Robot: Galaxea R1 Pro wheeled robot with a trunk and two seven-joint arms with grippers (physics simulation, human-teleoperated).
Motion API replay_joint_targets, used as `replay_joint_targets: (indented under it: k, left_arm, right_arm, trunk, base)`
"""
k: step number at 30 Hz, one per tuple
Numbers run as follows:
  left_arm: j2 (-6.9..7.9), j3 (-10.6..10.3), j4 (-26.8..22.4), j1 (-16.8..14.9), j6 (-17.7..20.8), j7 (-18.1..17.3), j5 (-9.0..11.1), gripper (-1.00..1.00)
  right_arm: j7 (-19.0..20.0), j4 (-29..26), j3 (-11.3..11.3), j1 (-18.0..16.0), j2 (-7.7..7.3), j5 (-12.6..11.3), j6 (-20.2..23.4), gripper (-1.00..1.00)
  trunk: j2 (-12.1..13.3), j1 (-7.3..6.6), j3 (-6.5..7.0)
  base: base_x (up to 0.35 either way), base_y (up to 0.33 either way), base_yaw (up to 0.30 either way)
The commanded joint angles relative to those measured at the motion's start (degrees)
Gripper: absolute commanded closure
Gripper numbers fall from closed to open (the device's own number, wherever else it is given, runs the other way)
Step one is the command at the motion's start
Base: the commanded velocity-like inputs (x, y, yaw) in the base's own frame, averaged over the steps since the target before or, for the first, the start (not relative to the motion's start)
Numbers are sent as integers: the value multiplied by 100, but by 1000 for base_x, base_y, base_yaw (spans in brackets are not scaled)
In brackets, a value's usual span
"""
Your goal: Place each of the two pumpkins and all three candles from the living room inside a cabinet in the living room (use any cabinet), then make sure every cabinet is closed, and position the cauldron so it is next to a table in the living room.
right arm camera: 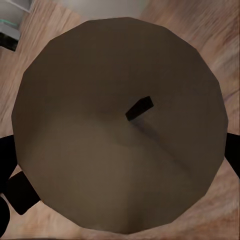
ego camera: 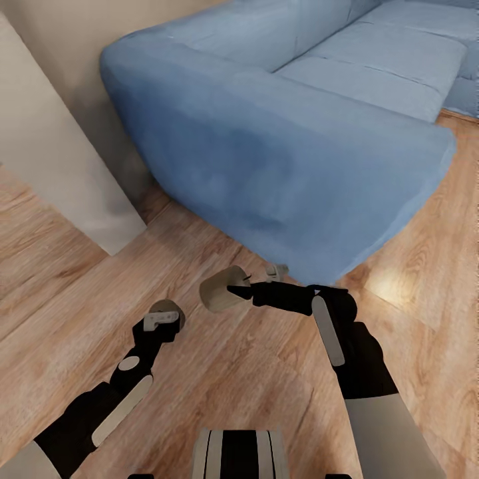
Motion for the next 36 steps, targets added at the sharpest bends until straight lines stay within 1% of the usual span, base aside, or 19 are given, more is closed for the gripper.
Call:
replay_joint_targets:
  k: [1, 6, 13, 14, 16, 20, 21, 23, 24, 27, 31, 36]
  left_arm:
    - [0, 6, 0, 1, 5, -1, 7, 100]
    - [0, 103, -1, 1, 16, -1, 7, 100]
    - [9, 130, 1, 2, 17, -1, 7, 100]
    - [13, 170, 4, 3, 17, -1, 7, 100]
    - [16, 317, 3, 4, 17, -1, 14, 100]
    - [35, 370, -11, 1, 24, -1, 16, 100]
    - [26, 373, -10, 1, 26, -1, 20, 100]
    - [22, 376, -15, 0, 26, -1, 21, 100]
    - [24, 376, -12, -1, 26, -1, 20, 100]
    - [24, 377, 5, 1, 26, -1, 19, 100]
    - [26, 377, 21, 1, 26, -1, 17, 100]
    - [35, 384, 33, 1, 26, -1, 16, 100]
  right_arm:
    - [0, 1, 1, 0, 2, -5, 3, 100]
    - [0, -2, 1, 0, -2, -5, 3, 100]
    - [0, -3, 12, 0, -3, -9, 3, 100]
    - [4, -3, 15, 0, -2, -10, 3, 100]
    - [7, 2, 30, 0, 2, -13, 3, 100]
    - [-5, 0, 21, 0, 5, -6, 0, 100]
    - [-199, 11, 140, 8, 5, 32, 3, 100]
    - [-361, 25, 377, 26, 10, 73, 3, 100]
    - [-382, 31, 412, 31, 12, 78, 3, 100]
    - [-400, 33, 443, 35, 14, 89, 3, 100]
    - [-404, 32, 449, 35, 14, 91, 1, 100]
    - [-404, 72, 457, 35, 14, 76, -195, 100]
  trunk:
    - [2, -2, 23]
    - [8, -15, 134]
    - [18, -33, 289]
    - [19, -36, 311]
    - [22, -41, 355]
    - [27, -51, 444]
    - [28, -54, 468]
    - [31, -59, 519]
    - [32, -62, 543]
    - [36, -69, 610]
    - [42, -80, 699]
    - [48, -92, 810]
  base:
    - [-326, 0, 0]
    - [-299, 0, 0]
    - [-36, 0, 0]
    - [-2, 0, 0]
    - [-1, 0, 0]
    - [0, 0, 0]
    - [0, 0, -40]
    - [0, 0, -105]
    - [0, 0, -44]
    - [0, 0, 47]
    - [0, 0, 238]
    - [0, 0, 281]
